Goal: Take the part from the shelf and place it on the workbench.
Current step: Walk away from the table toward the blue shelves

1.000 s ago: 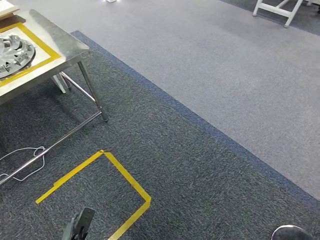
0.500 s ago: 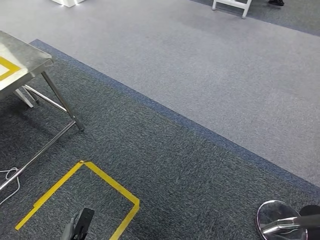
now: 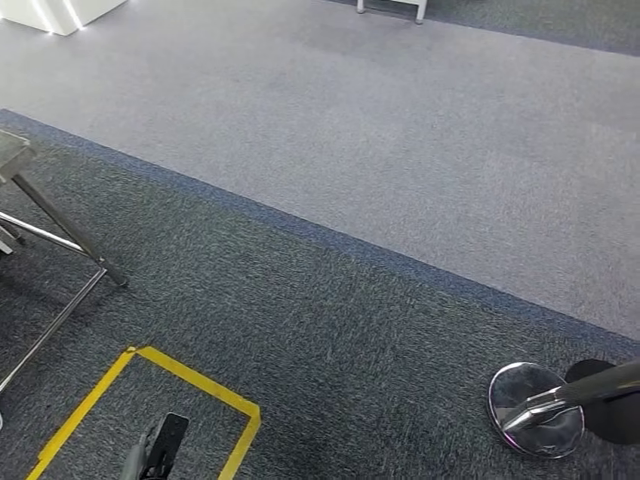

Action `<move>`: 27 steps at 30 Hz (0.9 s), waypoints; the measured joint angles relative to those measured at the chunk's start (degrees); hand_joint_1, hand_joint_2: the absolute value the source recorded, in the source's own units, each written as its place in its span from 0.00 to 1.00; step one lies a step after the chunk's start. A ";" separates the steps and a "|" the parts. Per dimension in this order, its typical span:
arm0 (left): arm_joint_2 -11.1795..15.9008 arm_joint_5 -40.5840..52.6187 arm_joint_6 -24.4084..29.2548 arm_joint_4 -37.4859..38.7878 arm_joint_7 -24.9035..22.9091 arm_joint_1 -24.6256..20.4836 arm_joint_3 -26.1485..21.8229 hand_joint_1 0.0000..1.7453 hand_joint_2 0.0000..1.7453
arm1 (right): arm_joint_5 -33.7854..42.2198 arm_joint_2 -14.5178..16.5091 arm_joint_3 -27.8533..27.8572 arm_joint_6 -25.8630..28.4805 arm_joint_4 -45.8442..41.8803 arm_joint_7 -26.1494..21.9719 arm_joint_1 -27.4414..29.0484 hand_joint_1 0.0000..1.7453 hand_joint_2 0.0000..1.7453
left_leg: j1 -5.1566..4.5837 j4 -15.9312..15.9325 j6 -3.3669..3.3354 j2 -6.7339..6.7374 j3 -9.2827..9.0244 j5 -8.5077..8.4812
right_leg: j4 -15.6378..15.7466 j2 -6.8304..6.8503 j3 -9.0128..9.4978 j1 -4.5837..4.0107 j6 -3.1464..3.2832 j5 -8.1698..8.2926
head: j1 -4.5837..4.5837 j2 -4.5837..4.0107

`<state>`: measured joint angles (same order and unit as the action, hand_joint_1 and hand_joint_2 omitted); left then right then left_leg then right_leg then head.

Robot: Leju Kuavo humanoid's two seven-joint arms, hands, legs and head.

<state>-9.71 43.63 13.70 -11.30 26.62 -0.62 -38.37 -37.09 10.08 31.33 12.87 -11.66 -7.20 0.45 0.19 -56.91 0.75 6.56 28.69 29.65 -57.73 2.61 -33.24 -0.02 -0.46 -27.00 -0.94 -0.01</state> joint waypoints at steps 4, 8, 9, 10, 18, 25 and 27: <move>-0.02 0.00 0.00 0.01 -0.01 0.12 -0.01 0.00 0.00 | -0.02 0.03 0.02 0.04 0.01 -0.03 -0.07 0.00 0.00 | 0.38 -10.03 0.54 -5.01 4.21 6.04 | 0.22 -2.59 0.19 0.10 1.31 0.24 | -0.47 -0.01; -0.02 -0.02 -0.01 0.02 -0.04 0.37 -0.04 0.00 0.00 | -0.06 0.04 0.03 0.03 0.01 0.00 0.01 0.00 0.00 | 0.29 -14.85 -0.12 -6.29 7.55 4.90 | 0.17 -5.95 0.45 -0.35 1.53 0.23 | -0.52 -0.01; -0.01 -0.02 0.00 0.02 -0.05 0.36 -0.05 0.00 0.00 | -0.10 0.04 0.04 0.02 0.01 0.01 0.03 0.00 0.00 | 0.24 -11.32 -0.47 -7.00 6.23 2.31 | 0.14 -6.75 0.59 -0.41 1.52 0.22 | -0.52 -0.01; 0.02 -0.02 0.00 0.02 -0.06 0.37 -0.05 0.00 0.00 | -0.16 0.05 0.04 0.01 0.01 0.01 0.02 0.00 0.00 | 0.18 -7.58 -0.86 -8.23 4.74 0.17 | 0.09 -7.48 0.66 -0.48 1.45 0.22 | -0.51 -0.01; -0.35 -0.02 -0.01 0.02 -0.24 0.26 -0.18 0.00 0.00 | -0.45 0.08 0.04 0.03 0.08 0.08 0.46 0.00 0.00 | 0.42 0.31 -2.06 -7.71 1.87 -2.15 | -5.07 -5.63 -3.21 -0.29 -0.77 -2.60 | -0.11 -0.01; -0.37 0.06 -0.03 0.02 -0.33 0.40 -0.29 0.00 0.00 | -0.49 0.09 0.04 -0.02 0.08 0.09 0.42 0.00 0.00 | 0.19 0.26 -1.51 -2.86 1.41 -1.56 | -7.01 -0.85 -3.52 0.75 -2.22 -2.28 | 0.11 -0.01; -0.34 0.05 -0.07 0.02 -0.32 0.39 -0.31 0.00 0.00 | -0.50 0.12 0.03 -0.03 0.08 0.05 0.25 0.00 0.00 | -0.10 0.17 -0.89 -1.94 1.06 -1.18 | -1.10 1.00 -0.08 0.59 -1.70 -0.63 | 0.01 -0.01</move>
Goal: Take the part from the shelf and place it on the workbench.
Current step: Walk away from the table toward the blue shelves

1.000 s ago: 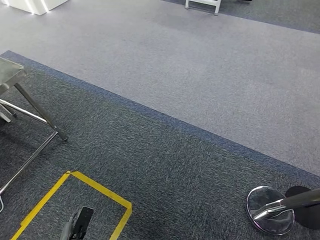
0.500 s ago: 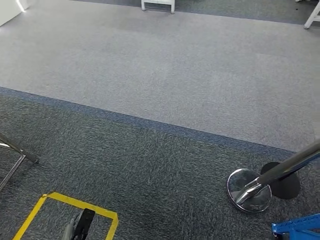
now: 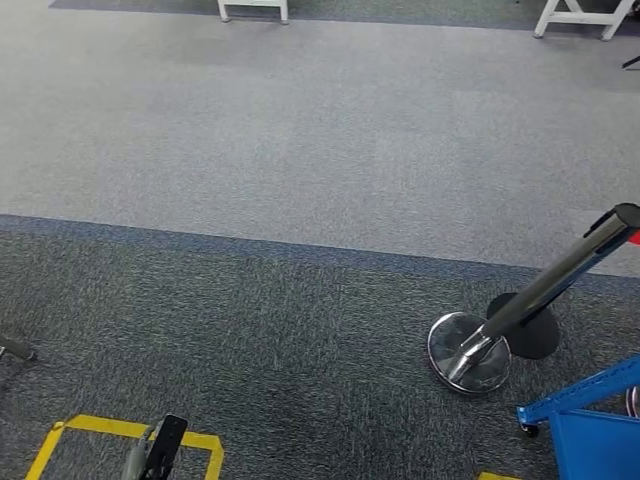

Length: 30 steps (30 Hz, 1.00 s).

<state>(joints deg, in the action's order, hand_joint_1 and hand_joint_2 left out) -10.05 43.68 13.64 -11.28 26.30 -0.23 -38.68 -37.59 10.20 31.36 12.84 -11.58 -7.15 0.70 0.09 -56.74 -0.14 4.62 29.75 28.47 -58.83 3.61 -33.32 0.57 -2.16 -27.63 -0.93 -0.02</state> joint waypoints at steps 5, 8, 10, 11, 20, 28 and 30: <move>0.01 0.07 -0.13 0.00 0.06 -0.15 -0.03 0.00 0.00 | -0.03 0.05 0.02 -0.01 0.00 -0.08 0.05 0.00 0.00 | 0.30 -1.59 1.37 -0.20 0.15 1.71 | 1.21 -2.02 0.49 -0.29 2.17 0.40 | -0.30 0.00; 0.03 0.10 -0.23 0.00 0.12 0.07 -0.03 0.00 0.00 | -0.05 0.08 0.01 -0.02 0.00 -0.10 -0.14 0.00 0.00 | 0.46 -11.69 1.60 -3.51 4.63 7.10 | 1.30 -3.98 0.54 -0.36 2.99 0.55 | -0.61 0.00; 0.04 0.10 -0.37 0.00 0.12 0.20 -0.04 0.00 0.00 | -0.07 0.09 0.02 -0.03 0.00 -0.10 -0.16 0.00 0.00 | 0.44 -16.89 1.40 -4.02 7.38 8.16 | 1.28 -5.59 0.61 -0.58 3.15 0.55 | -0.63 0.00; 0.07 0.10 -0.44 0.00 0.13 0.20 -0.04 0.00 0.00 | -0.09 0.09 0.03 -0.03 0.00 -0.11 -0.13 0.00 0.00 | 0.41 -16.47 1.19 -4.15 7.42 6.94 | 1.27 -6.41 0.70 -0.68 3.17 0.54 | -0.62 0.00; 0.28 0.12 -0.73 0.00 0.31 -0.14 -0.07 0.00 0.00 | -0.21 0.24 0.06 -0.15 0.02 -0.12 0.23 0.00 0.00 | 0.45 0.16 -0.65 -7.53 1.03 -0.99 | 0.14 -9.41 -1.18 -0.55 1.22 0.36 | -0.52 0.01; 0.15 0.17 -0.81 0.00 0.32 -0.01 -0.27 0.00 0.00 | -0.48 0.21 0.13 -0.16 0.03 -0.11 0.03 0.00 0.00 | 0.42 0.62 -0.60 -1.42 0.43 -0.74 | -8.14 -2.89 -4.67 0.07 -0.17 -2.12 | -0.13 0.00; 0.11 0.17 -0.80 0.00 0.30 -0.05 -0.31 0.00 0.00 | -0.53 0.20 0.15 -0.16 0.03 -0.11 -0.09 0.00 0.00 | 0.16 0.45 0.00 -0.38 0.10 -0.33 | -1.13 -0.81 -0.63 -0.12 0.05 0.01 | -0.16 0.00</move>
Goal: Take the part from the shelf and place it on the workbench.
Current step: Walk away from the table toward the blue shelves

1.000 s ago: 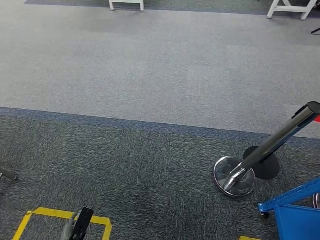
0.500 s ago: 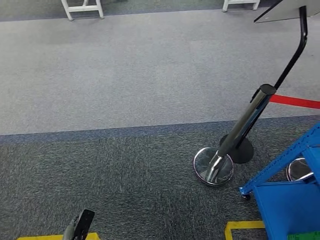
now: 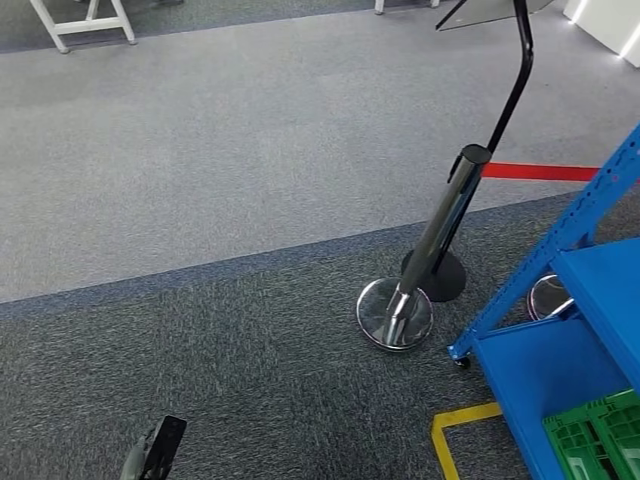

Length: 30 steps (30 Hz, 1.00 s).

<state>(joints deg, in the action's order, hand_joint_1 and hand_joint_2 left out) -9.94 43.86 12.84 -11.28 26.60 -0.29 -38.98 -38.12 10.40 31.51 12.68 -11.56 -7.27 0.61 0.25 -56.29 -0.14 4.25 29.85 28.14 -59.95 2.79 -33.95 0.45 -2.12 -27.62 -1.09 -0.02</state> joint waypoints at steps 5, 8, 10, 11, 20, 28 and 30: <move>-0.10 0.03 -0.01 0.00 -0.05 -0.26 -0.04 0.00 0.00 | -0.09 -0.04 0.14 0.01 0.02 0.05 0.03 0.00 0.00 | 0.09 -0.88 1.35 0.61 -0.21 1.13 | 2.31 -1.12 1.12 -0.26 2.00 0.35 | -0.32 0.01; -0.16 0.06 -0.02 0.00 -0.13 -0.15 -0.05 0.00 0.00 | -0.20 -0.07 0.26 0.02 0.02 0.16 -0.05 0.00 0.00 | 0.33 -9.71 1.78 -2.92 3.62 6.31 | 2.45 -2.89 1.15 -0.25 2.88 0.60 | -0.63 0.00; -0.22 0.08 -0.03 0.00 -0.19 0.01 -0.06 0.00 0.00 | -0.25 -0.07 0.28 0.02 0.02 0.19 -0.03 0.00 0.00 | 0.29 -16.70 1.58 -3.59 7.07 8.74 | 2.44 -4.36 1.18 -0.49 3.08 0.63 | -0.69 0.00; -0.24 0.08 -0.03 0.00 -0.21 0.04 -0.07 0.00 0.00 | -0.27 -0.07 0.30 0.02 0.02 0.19 0.01 0.00 0.00 | 0.25 -17.69 1.34 -3.66 7.76 8.31 | 2.44 -5.12 1.22 -0.63 3.12 0.63 | -0.69 0.00; -0.35 0.11 -0.02 0.00 -0.28 -0.19 -0.09 0.00 0.00 | -0.44 0.01 0.44 -0.01 0.02 0.20 0.46 0.00 0.00 | -0.32 -0.18 -1.22 -6.80 0.90 -0.74 | 1.96 -9.25 0.23 -0.71 1.64 0.75 | -0.71 0.00; -0.46 0.40 -0.03 0.00 -0.26 0.05 -0.24 0.00 0.00 | -0.53 -0.02 0.44 -0.07 0.02 0.16 0.39 0.00 0.00 | -0.05 0.54 -1.26 -1.09 0.42 -0.75 | -9.40 -2.49 -4.95 0.31 -0.65 -3.65 | -0.10 0.01; -0.48 0.45 -0.03 0.00 -0.26 0.02 -0.26 0.00 0.00 | -0.56 -0.02 0.44 -0.08 0.02 0.16 0.27 0.00 0.00 | -0.12 0.23 -0.61 0.02 0.16 -0.29 | -1.48 -0.21 -0.51 0.39 -0.74 -0.70 | -0.07 0.00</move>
<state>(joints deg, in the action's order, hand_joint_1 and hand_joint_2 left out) -10.43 44.30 12.81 -11.28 26.34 -0.26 -39.24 -38.68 10.38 31.95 12.60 -11.54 -7.11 0.88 0.12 -56.07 -0.75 4.27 30.01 27.85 -61.43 2.58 -34.46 0.84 -2.86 -28.31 -1.15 -0.02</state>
